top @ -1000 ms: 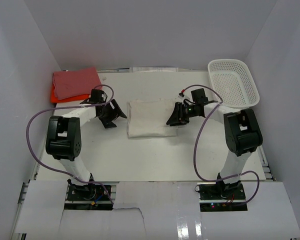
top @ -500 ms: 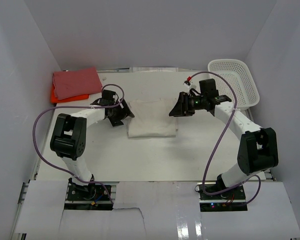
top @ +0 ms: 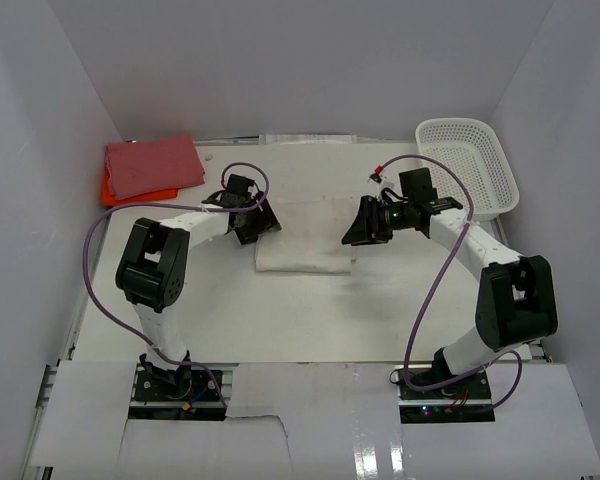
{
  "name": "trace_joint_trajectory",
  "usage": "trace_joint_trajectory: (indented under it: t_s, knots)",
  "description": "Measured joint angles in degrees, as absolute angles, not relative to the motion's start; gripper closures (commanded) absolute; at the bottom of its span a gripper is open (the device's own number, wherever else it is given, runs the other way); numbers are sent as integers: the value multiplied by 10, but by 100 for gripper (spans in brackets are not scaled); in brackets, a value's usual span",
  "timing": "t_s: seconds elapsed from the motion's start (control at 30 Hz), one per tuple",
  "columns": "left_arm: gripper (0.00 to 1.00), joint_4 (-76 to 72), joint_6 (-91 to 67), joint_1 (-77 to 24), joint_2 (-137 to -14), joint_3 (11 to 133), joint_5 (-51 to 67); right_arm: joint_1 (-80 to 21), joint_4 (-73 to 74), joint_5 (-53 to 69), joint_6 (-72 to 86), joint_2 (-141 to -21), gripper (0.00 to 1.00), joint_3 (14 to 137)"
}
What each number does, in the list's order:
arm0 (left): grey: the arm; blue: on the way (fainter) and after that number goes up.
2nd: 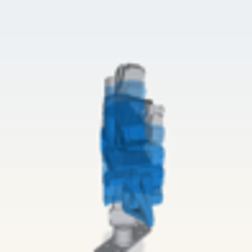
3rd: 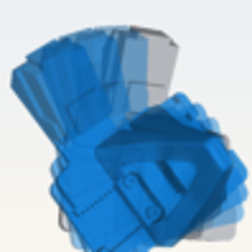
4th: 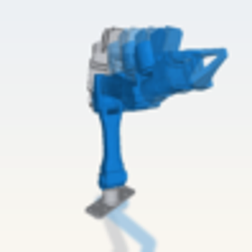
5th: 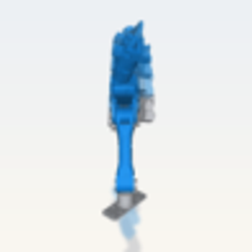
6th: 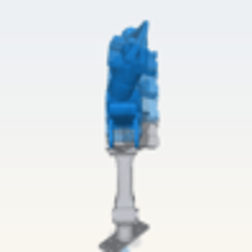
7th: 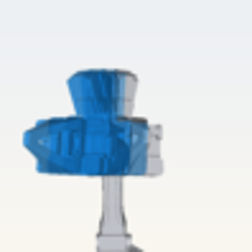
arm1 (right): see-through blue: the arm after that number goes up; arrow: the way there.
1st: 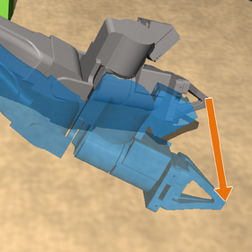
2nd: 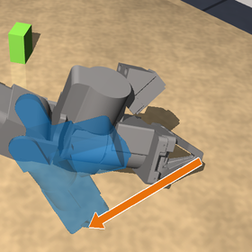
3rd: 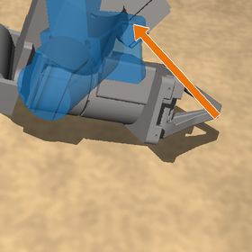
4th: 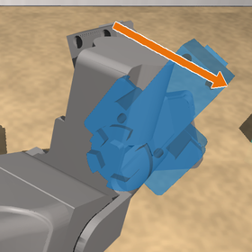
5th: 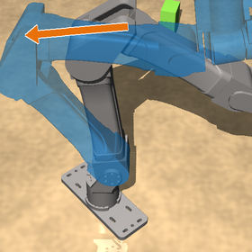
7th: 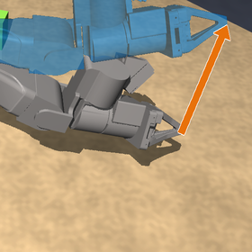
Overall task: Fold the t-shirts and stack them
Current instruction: Put the neatly folded tshirt into the corner of the board with the left arm
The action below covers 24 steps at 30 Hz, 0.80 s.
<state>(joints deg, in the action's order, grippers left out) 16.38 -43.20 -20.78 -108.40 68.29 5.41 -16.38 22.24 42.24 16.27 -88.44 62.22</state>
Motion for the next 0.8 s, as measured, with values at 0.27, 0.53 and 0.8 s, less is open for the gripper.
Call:
trace_joint_trajectory:
  t_s: [0.27, 0.53, 0.8]
  knots:
    - [43, 175, -453, -215, -1101, 703, 6, -153, 226, 430, 159, -858, 49, 610]
    - [100, 158, -460, -203, -1147, 737, 15, -150, 225, 440, 158, -834, 49, 594]
    - [100, 162, -456, -144, -1242, 859, 153, -150, 225, 444, 160, -810, 48, 578]
